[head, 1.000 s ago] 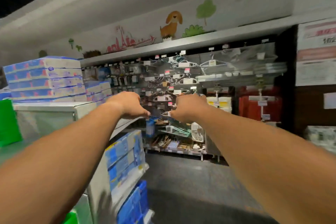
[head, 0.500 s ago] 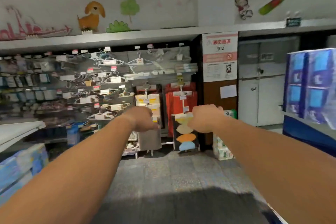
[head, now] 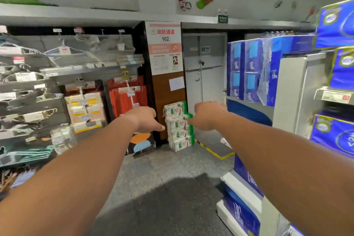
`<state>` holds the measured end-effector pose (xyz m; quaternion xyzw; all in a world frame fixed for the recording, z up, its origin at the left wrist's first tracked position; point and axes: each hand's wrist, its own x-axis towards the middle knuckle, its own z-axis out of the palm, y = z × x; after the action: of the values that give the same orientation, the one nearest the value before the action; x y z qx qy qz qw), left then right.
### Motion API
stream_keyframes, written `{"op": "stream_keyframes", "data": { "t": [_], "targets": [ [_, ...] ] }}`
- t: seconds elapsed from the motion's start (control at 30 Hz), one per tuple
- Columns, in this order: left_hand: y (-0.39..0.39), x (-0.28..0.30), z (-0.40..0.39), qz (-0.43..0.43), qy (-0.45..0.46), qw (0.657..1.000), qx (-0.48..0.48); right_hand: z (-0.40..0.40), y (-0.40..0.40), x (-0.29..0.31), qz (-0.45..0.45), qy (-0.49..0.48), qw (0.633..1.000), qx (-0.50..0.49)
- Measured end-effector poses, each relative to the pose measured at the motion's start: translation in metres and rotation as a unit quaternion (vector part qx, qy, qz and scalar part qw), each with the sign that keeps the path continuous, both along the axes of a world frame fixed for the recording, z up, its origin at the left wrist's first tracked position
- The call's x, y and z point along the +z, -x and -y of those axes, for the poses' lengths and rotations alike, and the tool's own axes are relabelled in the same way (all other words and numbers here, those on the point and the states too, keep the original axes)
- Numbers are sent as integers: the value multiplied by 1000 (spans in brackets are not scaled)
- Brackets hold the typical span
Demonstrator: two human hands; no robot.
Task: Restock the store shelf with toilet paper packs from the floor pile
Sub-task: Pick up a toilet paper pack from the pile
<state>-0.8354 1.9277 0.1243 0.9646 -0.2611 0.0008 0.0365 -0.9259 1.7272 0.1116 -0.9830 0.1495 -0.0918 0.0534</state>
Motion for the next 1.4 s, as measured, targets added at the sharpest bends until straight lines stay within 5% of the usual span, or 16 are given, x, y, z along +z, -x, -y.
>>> {"op": "stream_keyframes", "data": {
  "t": [0.5,1.03,1.4],
  "targets": [
    [-159,-48,25,-22,-43,999,-10,30,-139,-65,-45,-28,998,-22],
    [-415,-38,146,-30,-18,999,40,161,-428,-71,-51,-24,998,18],
    [-675,-68,240,-47,17,999,10,253,-666,-94,-50,-39,998,-21]
  ]
}}
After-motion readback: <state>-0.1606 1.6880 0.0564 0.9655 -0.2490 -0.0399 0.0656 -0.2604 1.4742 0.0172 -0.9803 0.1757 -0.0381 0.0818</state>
